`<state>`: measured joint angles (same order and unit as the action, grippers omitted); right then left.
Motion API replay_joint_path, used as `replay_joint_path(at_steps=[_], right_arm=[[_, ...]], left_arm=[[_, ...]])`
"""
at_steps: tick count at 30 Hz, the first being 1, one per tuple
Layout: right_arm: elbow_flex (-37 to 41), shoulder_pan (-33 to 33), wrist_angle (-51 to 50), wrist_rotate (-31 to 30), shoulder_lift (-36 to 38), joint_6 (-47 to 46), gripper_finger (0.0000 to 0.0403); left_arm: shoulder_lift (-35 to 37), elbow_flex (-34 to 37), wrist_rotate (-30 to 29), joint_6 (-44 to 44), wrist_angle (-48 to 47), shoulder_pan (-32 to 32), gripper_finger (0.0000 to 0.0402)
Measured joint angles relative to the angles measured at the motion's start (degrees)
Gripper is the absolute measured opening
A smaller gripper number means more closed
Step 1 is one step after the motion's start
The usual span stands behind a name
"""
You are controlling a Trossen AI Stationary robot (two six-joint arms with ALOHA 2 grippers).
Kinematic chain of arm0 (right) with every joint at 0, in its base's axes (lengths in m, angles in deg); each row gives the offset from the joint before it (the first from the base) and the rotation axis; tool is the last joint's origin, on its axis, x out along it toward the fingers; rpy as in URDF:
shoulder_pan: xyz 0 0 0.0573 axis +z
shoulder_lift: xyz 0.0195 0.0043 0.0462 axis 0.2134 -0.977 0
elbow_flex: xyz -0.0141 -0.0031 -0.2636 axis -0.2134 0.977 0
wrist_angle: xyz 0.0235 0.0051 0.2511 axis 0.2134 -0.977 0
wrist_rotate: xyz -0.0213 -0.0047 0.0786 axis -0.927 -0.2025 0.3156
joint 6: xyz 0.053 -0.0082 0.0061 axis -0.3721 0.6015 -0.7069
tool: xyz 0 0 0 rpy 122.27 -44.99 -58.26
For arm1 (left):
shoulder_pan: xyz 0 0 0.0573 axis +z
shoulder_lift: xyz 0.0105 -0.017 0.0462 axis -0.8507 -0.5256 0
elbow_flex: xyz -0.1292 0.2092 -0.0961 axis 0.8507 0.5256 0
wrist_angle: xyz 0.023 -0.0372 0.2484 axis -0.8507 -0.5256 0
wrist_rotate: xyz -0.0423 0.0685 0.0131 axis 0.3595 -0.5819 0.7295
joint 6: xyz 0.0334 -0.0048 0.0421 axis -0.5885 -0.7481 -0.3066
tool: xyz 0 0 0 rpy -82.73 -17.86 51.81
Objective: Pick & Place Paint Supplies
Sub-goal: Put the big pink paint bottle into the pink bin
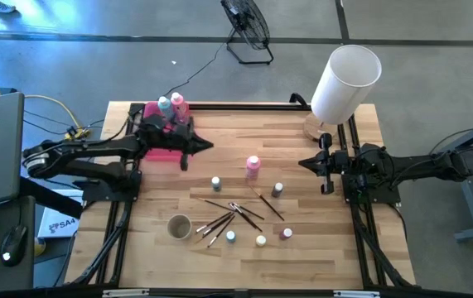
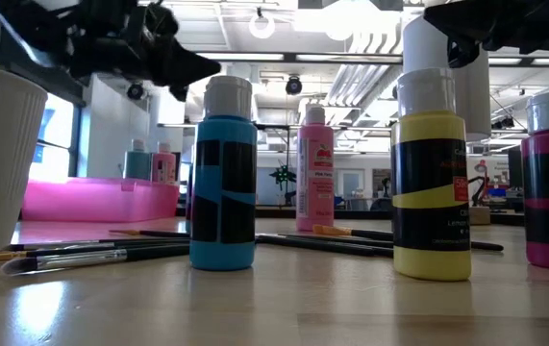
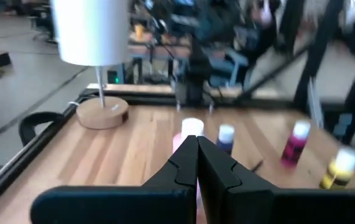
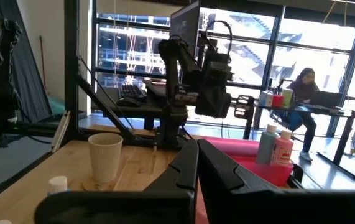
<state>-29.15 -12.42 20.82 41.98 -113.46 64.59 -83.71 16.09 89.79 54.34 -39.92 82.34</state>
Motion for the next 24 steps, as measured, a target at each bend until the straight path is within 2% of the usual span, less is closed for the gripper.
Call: replay_joint_path(at_steps=[3, 5, 14, 21, 24], right_arm=[[0.0, 0.0, 0.0, 0.0, 0.0, 0.0, 0.0003], [0.0, 0.0, 0.0, 0.0, 0.0, 0.0, 0.0003], [0.0, 0.0, -0.4, 0.0, 0.0, 0.0, 0.0003], [0.0, 0.0, -0.5, 0.0, 0.0, 0.0, 0.0003], [0.0, 0.0, -0.5, 0.2, 0.0, 0.0, 0.0003]], left_arm=[[-2.5, -3.6, -3.8, -8.0, -4.7, -2.9, 0.0], [-4.2, -5.6, -4.5, -10.0, -6.5, -3.9, 0.0], [-10.0, -9.5, -0.1, -8.3, -6.7, -4.6, 0.0], [-9.3, -9.5, 0.2, -2.9, -6.5, -4.6, 0.0], [-8.3, -9.5, 1.0, -4.3, -7.8, -4.6, 0.0]])
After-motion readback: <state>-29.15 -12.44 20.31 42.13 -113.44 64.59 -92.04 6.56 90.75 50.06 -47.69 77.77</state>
